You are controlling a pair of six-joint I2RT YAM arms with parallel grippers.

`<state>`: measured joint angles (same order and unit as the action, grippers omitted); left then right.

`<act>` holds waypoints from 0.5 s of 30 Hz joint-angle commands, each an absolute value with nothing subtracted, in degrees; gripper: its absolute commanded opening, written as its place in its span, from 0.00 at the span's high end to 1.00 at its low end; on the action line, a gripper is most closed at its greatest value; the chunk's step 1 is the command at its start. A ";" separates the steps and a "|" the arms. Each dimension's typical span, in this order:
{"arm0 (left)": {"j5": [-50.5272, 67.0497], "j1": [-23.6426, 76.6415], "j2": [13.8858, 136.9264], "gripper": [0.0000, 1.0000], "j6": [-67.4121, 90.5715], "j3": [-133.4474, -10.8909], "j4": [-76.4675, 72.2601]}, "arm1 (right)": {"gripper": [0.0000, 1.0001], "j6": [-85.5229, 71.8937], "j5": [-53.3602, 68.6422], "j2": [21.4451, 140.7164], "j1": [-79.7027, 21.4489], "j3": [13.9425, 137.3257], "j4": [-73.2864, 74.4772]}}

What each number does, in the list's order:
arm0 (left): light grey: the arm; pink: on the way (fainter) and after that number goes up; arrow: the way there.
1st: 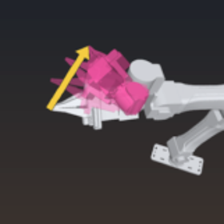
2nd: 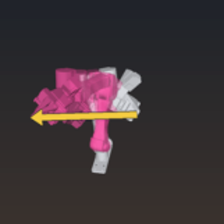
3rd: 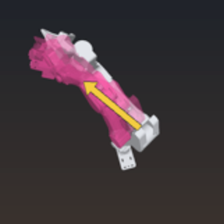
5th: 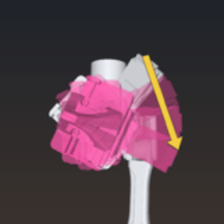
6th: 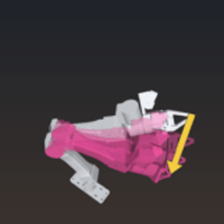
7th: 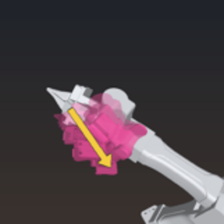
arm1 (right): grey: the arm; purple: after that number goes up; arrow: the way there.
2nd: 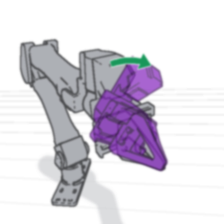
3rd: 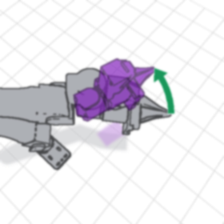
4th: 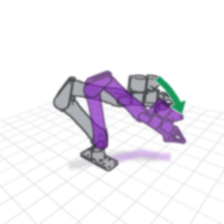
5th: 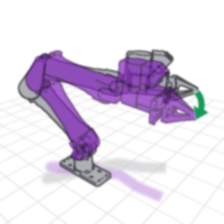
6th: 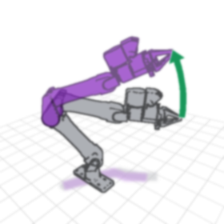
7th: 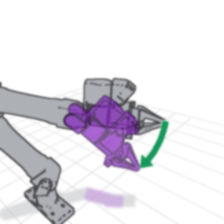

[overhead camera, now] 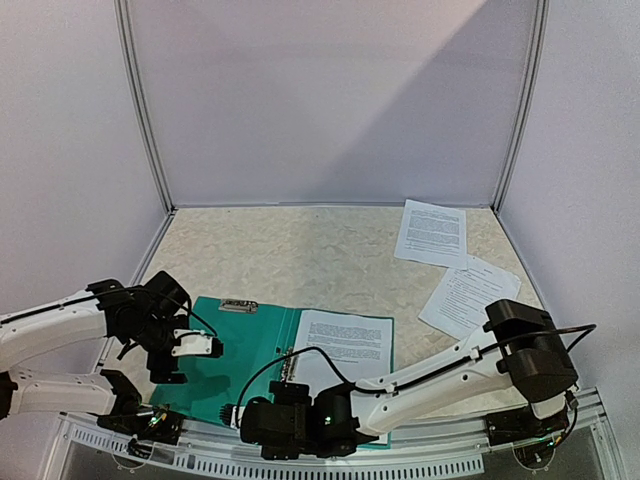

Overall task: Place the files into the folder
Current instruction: Move the folder with some files to the center of the board.

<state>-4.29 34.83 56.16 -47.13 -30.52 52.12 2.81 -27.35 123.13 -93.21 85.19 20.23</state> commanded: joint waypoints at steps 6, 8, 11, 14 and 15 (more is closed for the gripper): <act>-3.56 34.19 56.87 0.00 -47.28 -32.52 52.03 | 0.02 4.46 -32.61 121.01 -90.07 81.13 26.99; -3.55 34.19 56.87 0.01 -47.24 -32.52 52.03 | 0.02 4.72 -32.88 121.19 -89.80 81.21 27.05; -3.34 34.11 57.07 0.01 -47.24 -32.76 52.39 | 0.02 4.45 -33.99 121.17 -89.17 81.30 27.80; -3.29 34.19 57.32 0.01 -47.22 -33.08 52.41 | 0.03 4.20 -34.79 120.82 -88.26 81.21 28.29; -3.33 34.19 57.39 0.00 -47.20 -33.15 52.36 | 0.03 4.28 -35.21 120.64 -88.06 81.18 28.35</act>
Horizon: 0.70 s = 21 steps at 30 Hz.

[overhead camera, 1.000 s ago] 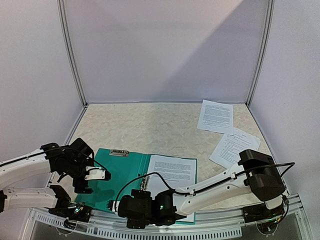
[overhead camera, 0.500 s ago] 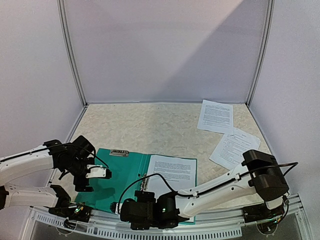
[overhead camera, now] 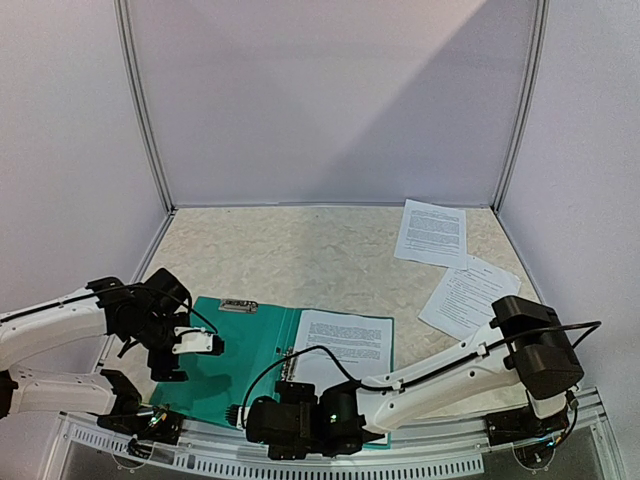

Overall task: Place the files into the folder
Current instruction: Move the folder with some files to the center of the board.

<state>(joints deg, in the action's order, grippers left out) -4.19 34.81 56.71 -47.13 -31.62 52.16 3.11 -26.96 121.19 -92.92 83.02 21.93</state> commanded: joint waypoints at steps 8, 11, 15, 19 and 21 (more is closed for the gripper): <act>-3.33 34.19 57.83 0.00 -47.17 -33.91 52.48 | 0.03 5.84 -36.10 120.26 -86.71 81.56 28.57; -3.33 34.17 57.90 0.00 -47.22 -33.82 52.61 | 0.02 6.11 -36.74 119.85 -86.57 81.61 28.54; -3.44 34.16 57.92 0.00 -47.18 -33.99 52.64 | 0.03 6.24 -38.06 119.39 -86.32 81.65 28.71; -3.20 34.10 57.98 0.00 -47.12 -34.09 52.80 | 0.03 6.33 -37.91 118.64 -86.14 81.57 28.60; -3.24 34.02 58.01 0.01 -47.25 -34.02 52.77 | 0.03 6.48 -36.97 118.48 -86.15 81.42 28.25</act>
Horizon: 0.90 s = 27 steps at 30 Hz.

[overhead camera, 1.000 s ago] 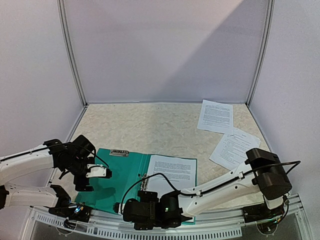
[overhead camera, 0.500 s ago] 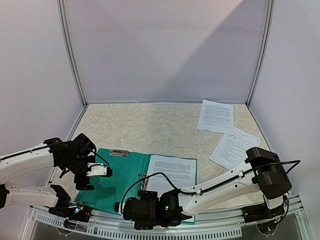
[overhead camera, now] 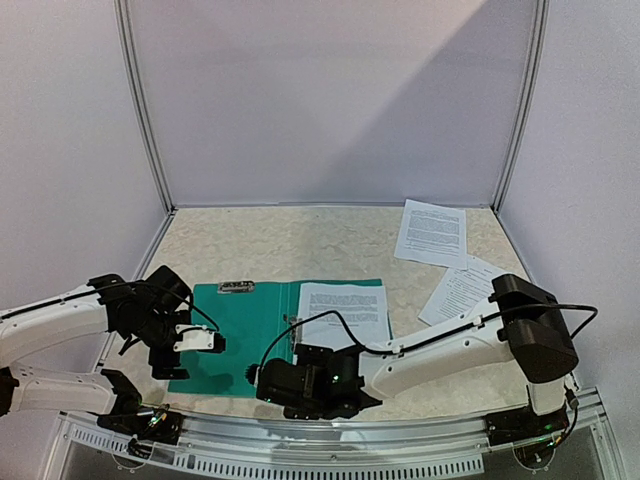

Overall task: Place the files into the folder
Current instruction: Move the folder with some files to the center of the board, then adjust the file in the folder with some files.

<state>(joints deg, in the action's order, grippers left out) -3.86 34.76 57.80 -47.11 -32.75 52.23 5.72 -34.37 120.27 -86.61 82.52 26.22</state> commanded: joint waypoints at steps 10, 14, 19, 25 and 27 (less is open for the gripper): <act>-2.30 34.01 58.18 0.00 -47.14 -34.23 53.05 | 0.03 8.68 -33.01 116.27 -86.36 80.68 25.28; -0.50 33.93 58.18 0.00 -46.60 -35.20 53.14 | 0.02 10.52 -27.84 111.67 -86.66 77.76 20.58; 3.48 33.85 58.57 0.00 -45.18 -36.67 52.84 | 0.01 12.15 -20.22 101.68 -86.45 71.67 13.22; 5.82 33.58 60.99 0.00 -41.45 -40.80 50.29 | 0.01 -7.74 -25.22 91.35 -74.26 70.00 20.38; 4.11 33.57 63.52 0.00 -40.09 -41.99 47.46 | 0.04 -16.58 -22.41 89.34 -65.97 70.38 25.34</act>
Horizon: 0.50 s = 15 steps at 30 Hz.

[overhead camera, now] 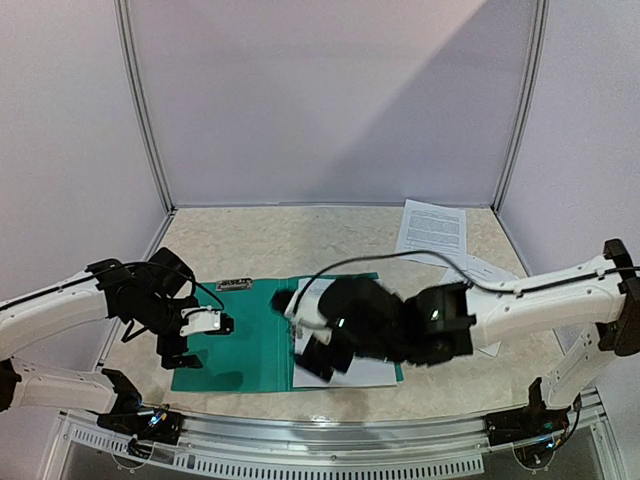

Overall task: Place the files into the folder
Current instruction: Adjust the file in the folder with some files.

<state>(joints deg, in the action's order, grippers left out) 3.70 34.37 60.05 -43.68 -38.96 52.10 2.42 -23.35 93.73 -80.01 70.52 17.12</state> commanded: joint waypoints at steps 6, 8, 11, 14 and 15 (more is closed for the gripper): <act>-9.44 33.40 76.99 0.04 -34.68 -45.83 34.46 | 0.14 -27.96 -24.26 91.57 -48.78 72.05 33.25; -13.12 33.40 81.13 0.05 -34.29 -47.25 31.51 | 0.17 -29.15 -23.56 94.00 -43.57 73.21 34.55; -16.26 33.40 86.21 0.04 -36.04 -48.37 25.99 | 0.26 -28.59 -22.96 100.22 -39.96 76.22 36.30; -18.06 33.19 91.08 0.03 -38.07 -51.86 22.11 | 0.41 -27.12 -22.65 106.68 -39.17 80.61 38.57; -17.89 33.02 92.90 0.02 -38.36 -54.20 22.20 | 0.45 -26.75 -22.32 108.95 -39.16 81.94 38.91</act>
